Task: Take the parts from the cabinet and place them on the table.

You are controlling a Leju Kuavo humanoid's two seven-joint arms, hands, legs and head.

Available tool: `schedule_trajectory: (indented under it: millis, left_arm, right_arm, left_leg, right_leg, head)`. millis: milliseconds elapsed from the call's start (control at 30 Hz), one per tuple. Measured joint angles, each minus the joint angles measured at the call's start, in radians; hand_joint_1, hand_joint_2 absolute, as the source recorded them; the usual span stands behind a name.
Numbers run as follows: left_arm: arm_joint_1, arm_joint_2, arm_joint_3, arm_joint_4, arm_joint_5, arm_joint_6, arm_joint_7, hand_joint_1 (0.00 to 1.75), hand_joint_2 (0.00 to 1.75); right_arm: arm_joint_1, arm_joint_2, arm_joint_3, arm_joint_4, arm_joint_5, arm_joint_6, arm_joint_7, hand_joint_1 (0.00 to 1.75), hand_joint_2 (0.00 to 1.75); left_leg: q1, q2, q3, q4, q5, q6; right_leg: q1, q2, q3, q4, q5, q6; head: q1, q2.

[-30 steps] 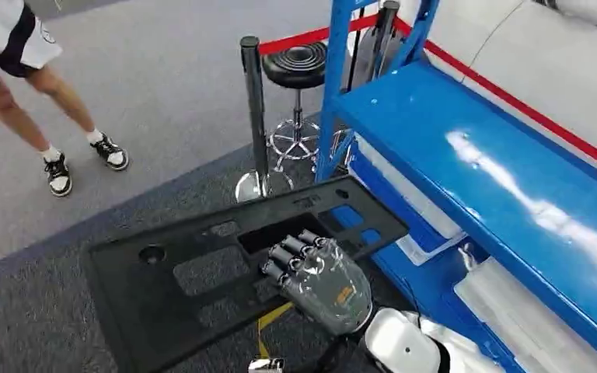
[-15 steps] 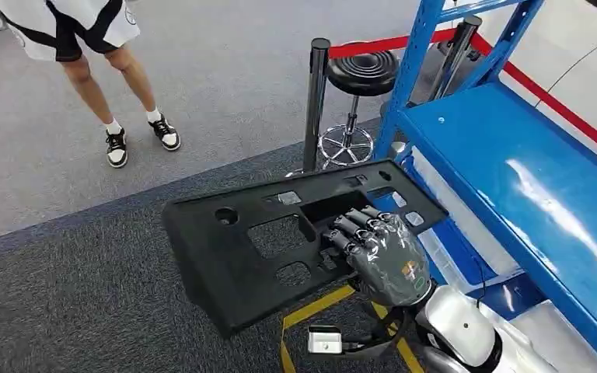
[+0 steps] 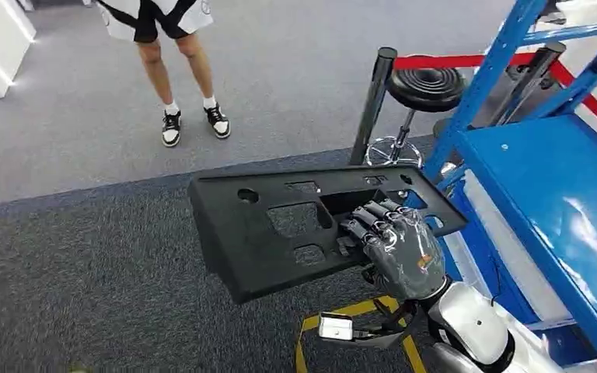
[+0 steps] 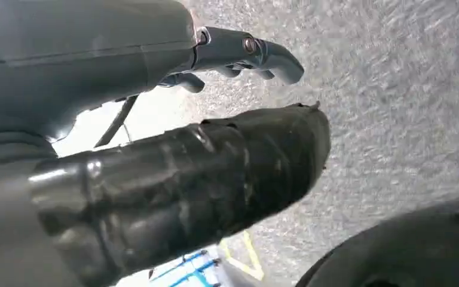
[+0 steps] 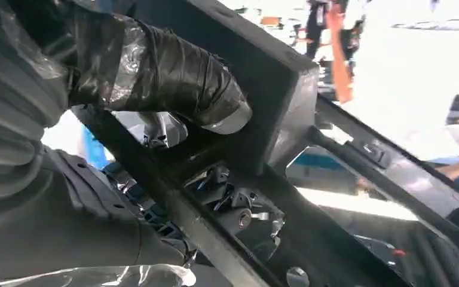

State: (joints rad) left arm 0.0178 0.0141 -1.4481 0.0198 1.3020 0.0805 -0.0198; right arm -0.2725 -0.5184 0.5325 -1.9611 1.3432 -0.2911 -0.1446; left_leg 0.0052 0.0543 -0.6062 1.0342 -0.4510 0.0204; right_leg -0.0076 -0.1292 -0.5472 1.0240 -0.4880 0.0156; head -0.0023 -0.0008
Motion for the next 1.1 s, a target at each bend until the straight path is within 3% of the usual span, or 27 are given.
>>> schedule_trajectory:
  millis: [67,100,133,167,233,267,300,367,400,433,500,567,600,633,667,700,733,767,800,833,867,900,933,967,1067,1100]
  left_arm:
    - [0.001,0.001,0.0,0.0,-0.004,0.0,0.0,0.0,0.0]
    - [0.004,0.0,0.0,0.0,-0.008,0.0,-0.001,0.0,0.0]
    - [0.005,0.001,0.0,0.0,-0.014,0.0,-0.001,0.0,0.0]
    - [0.004,0.002,0.0,0.0,-0.016,0.0,-0.001,0.0,0.0]
    - [0.003,0.003,0.0,0.0,-0.02,-0.009,-0.001,0.0,0.0]
    - [0.003,0.003,0.0,0.0,-0.024,-0.013,-0.001,0.0,0.0]
    - [0.003,0.003,0.0,0.0,-0.024,-0.013,-0.001,0.0,0.0]
    - [0.001,0.003,0.001,0.0,-0.024,-0.018,-0.002,0.0,0.0]
    - [0.001,0.003,0.001,0.0,-0.024,-0.02,-0.004,0.0,0.0]
    - [0.001,0.003,0.001,0.0,-0.025,-0.021,-0.01,0.0,0.0]
    - [-0.001,0.005,0.001,0.0,-0.028,-0.024,-0.019,0.0,0.0]
    - [0.007,0.006,0.002,0.0,-0.033,-0.026,-0.026,0.0,0.0]
    - [0.007,0.008,0.002,0.0,-0.032,-0.026,-0.027,0.0,0.0]
    - [0.006,0.008,0.003,0.0,-0.029,-0.026,-0.028,0.0,0.0]
    - [0.005,0.008,0.005,0.0,-0.027,-0.026,-0.028,0.0,0.0]
    - [0.003,0.008,0.006,0.0,-0.027,-0.026,-0.028,0.0,0.0]
    - [0.001,0.008,0.008,0.0,-0.026,-0.026,-0.028,0.0,0.0]
    - [0.001,0.008,0.008,0.0,-0.026,-0.026,-0.028,0.0,0.0]
    - [0.0,0.007,0.008,0.0,-0.026,-0.026,-0.028,0.0,0.0]
    - [0.001,0.007,0.008,0.0,-0.026,-0.026,-0.028,0.0,0.0]
    - [0.001,0.007,0.009,0.0,-0.026,-0.026,-0.027,0.0,0.0]
    - [0.001,0.007,0.01,0.0,-0.026,-0.026,-0.026,0.0,0.0]
    - [0.001,0.007,0.011,0.0,-0.028,-0.026,-0.025,0.0,0.0]
    - [0.0,0.008,0.011,0.0,-0.029,-0.026,-0.025,0.0,0.0]
    - [0.004,0.008,0.018,0.0,-0.027,-0.023,-0.025,0.0,0.0]
    - [0.004,0.009,0.02,0.0,-0.027,-0.023,-0.025,0.0,0.0]
  right_arm:
    - [0.0,0.0,-0.001,0.0,-0.002,0.004,0.0,1.75,1.75]
    - [-0.002,-0.001,-0.004,-0.001,-0.006,0.005,-0.001,1.75,1.75]
    - [-0.001,-0.002,-0.007,-0.004,-0.01,0.006,-0.003,1.75,1.75]
    - [0.0,-0.005,-0.008,-0.005,-0.014,0.008,-0.003,1.75,1.75]
    - [0.0,-0.007,-0.008,-0.004,-0.018,0.019,-0.007,1.75,1.75]
    - [0.0,-0.007,-0.008,-0.004,-0.021,0.024,-0.009,1.75,1.75]
    - [-0.001,-0.007,-0.008,-0.004,-0.022,0.027,-0.01,1.75,1.75]
    - [-0.008,-0.007,-0.008,-0.004,-0.032,0.032,-0.013,1.75,1.75]
    - [-0.015,-0.007,-0.008,-0.004,-0.039,0.035,-0.015,1.75,1.75]
    - [-0.024,-0.007,-0.008,-0.003,-0.046,0.042,-0.017,1.75,1.75]
    - [-0.032,-0.009,-0.008,-0.004,-0.059,0.053,-0.022,1.75,1.75]
    - [-0.048,-0.009,-0.008,-0.004,-0.065,0.06,-0.023,1.75,1.75]
    - [-0.053,-0.009,-0.008,-0.004,-0.067,0.06,-0.023,1.75,1.75]
    - [-0.056,-0.009,-0.007,-0.003,-0.069,0.06,-0.023,1.75,1.75]
    - [-0.06,-0.009,-0.007,-0.004,-0.069,0.06,-0.023,1.75,1.75]
    - [-0.06,-0.009,-0.007,-0.003,-0.069,0.06,-0.023,1.75,1.75]
    - [-0.058,-0.01,-0.007,-0.003,-0.069,0.059,-0.023,1.75,1.75]
    - [-0.058,-0.01,-0.007,-0.002,-0.069,0.059,-0.023,1.75,1.75]
    - [-0.058,-0.01,-0.007,-0.001,-0.069,0.059,-0.024,1.75,1.75]
    - [-0.058,-0.01,-0.007,-0.001,-0.069,0.059,-0.024,1.75,1.75]
    - [-0.059,-0.01,-0.007,-0.001,-0.069,0.059,-0.024,1.75,1.75]
    - [-0.059,-0.01,-0.007,-0.001,-0.069,0.059,-0.023,1.75,1.75]
    - [-0.06,-0.01,-0.007,-0.001,-0.071,0.06,-0.022,1.75,1.75]
    - [-0.063,-0.012,-0.007,-0.001,-0.072,0.06,-0.022,1.75,1.75]
    - [-0.068,-0.012,-0.007,-0.001,-0.074,0.063,-0.023,1.75,1.75]
    - [-0.069,-0.012,-0.007,-0.001,-0.074,0.063,-0.023,1.75,1.75]
  left_leg:
    - [-0.001,-0.028,0.007,-0.01,0.005,0.015]
    - [0.004,-0.037,0.011,-0.018,0.01,0.022]
    - [0.004,-0.046,0.012,-0.02,0.012,0.028]
    - [0.004,-0.055,0.011,-0.02,0.013,0.031]
    - [-0.001,-0.082,0.01,-0.018,0.012,0.035]
    - [-0.004,-0.097,0.01,-0.017,0.012,0.036]
    - [-0.005,-0.113,0.011,-0.015,0.011,0.036]
    - [-0.005,-0.145,0.013,-0.01,0.01,0.034]
    - [-0.005,-0.158,0.014,-0.007,0.009,0.033]
    - [-0.009,-0.171,0.008,-0.004,0.008,0.027]
    - [-0.001,-0.192,-0.003,-0.003,0.013,0.015]
    - [0.001,-0.222,-0.012,-0.01,0.018,0.0]
    - [0.002,-0.206,-0.01,0.002,0.011,-0.001]
    - [-0.006,-0.135,-0.025,0.035,-0.013,-0.005]
    - [-0.004,-0.097,-0.056,0.095,-0.05,-0.009]
    - [0.0,-0.076,-0.096,0.173,-0.088,-0.013]
    - [0.002,-0.067,-0.131,0.24,-0.116,-0.015]
    - [0.005,-0.064,-0.155,0.288,-0.131,-0.018]
    - [0.007,-0.061,-0.158,0.292,-0.118,-0.021]
    - [0.009,-0.059,-0.133,0.248,-0.085,-0.022]
    - [0.009,-0.052,-0.087,0.166,-0.041,-0.023]
    - [0.009,-0.032,-0.032,0.071,-0.001,-0.019]
    - [0.003,0.018,-0.002,0.006,-0.008,-0.015]
    - [-0.004,0.006,0.002,0.001,-0.003,-0.004]
    - [-0.012,-0.027,-0.004,0.003,-0.004,0.011]
    - [-0.004,-0.039,0.004,-0.01,0.002,0.022]
  right_leg:
    - [-0.005,-0.023,0.011,-0.006,-0.004,0.014]
    - [-0.014,0.025,0.011,0.01,-0.017,0.019]
    - [-0.016,0.087,-0.012,0.056,-0.052,0.018]
    - [-0.016,0.111,-0.045,0.123,-0.09,0.017]
    - [-0.013,0.127,-0.127,0.281,-0.153,0.017]
    - [-0.013,0.128,-0.147,0.313,-0.149,0.016]
    - [-0.013,0.128,-0.143,0.291,-0.118,0.013]
    - [-0.013,0.145,-0.081,0.143,-0.022,0.005]
    - [-0.014,0.171,-0.047,0.065,0.018,0.001]
    - [-0.016,0.227,-0.031,0.027,0.008,-0.004]
    - [-0.011,0.21,-0.031,0.015,0.009,-0.005]
    - [-0.009,0.184,-0.026,0.009,0.012,-0.015]
    - [-0.021,0.166,-0.018,-0.004,0.018,-0.023]
    - [-0.016,0.154,-0.011,-0.012,0.019,-0.027]
    - [-0.012,0.137,-0.009,-0.013,0.017,-0.036]
    - [-0.008,0.121,-0.009,-0.012,0.016,-0.038]
    - [-0.005,0.105,-0.009,-0.011,0.015,-0.04]
    - [-0.003,0.089,-0.01,-0.011,0.013,-0.041]
    - [-0.003,0.074,-0.01,-0.009,0.012,-0.04]
    - [-0.003,0.059,-0.009,-0.007,0.009,-0.038]
    - [-0.003,0.046,-0.008,-0.003,0.005,-0.035]
    - [-0.003,0.034,-0.006,0.0,0.0,-0.031]
    - [-0.001,0.023,-0.004,0.004,-0.005,-0.026]
    - [0.005,0.016,-0.006,0.009,-0.01,-0.019]
    - [0.003,-0.011,0.003,0.004,-0.011,-0.006]
    - [-0.001,-0.01,0.007,0.006,-0.016,0.002]
  head:
    - [0.0,0.0]
    - [-0.001,0.0]
    - [0.0,0.0]
    - [0.0,0.0]
    - [0.0,0.0]
    - [0.0,0.0]
    - [0.0,0.0]
    - [0.0,0.0]
    - [0.0,0.0]
    - [-0.001,0.0]
    - [-0.001,0.0]
    - [-0.001,0.0]
    - [-0.001,0.0]
    - [-0.004,0.0]
    - [-0.005,0.0]
    - [-0.005,0.0]
    - [-0.005,0.0]
    - [-0.005,0.0]
    - [-0.005,0.0]
    - [-0.005,0.0]
    - [-0.005,0.0]
    - [-0.005,0.0]
    - [-0.005,0.0]
    - [-0.004,0.0]
    - [-0.004,0.0]
    - [-0.004,0.0]
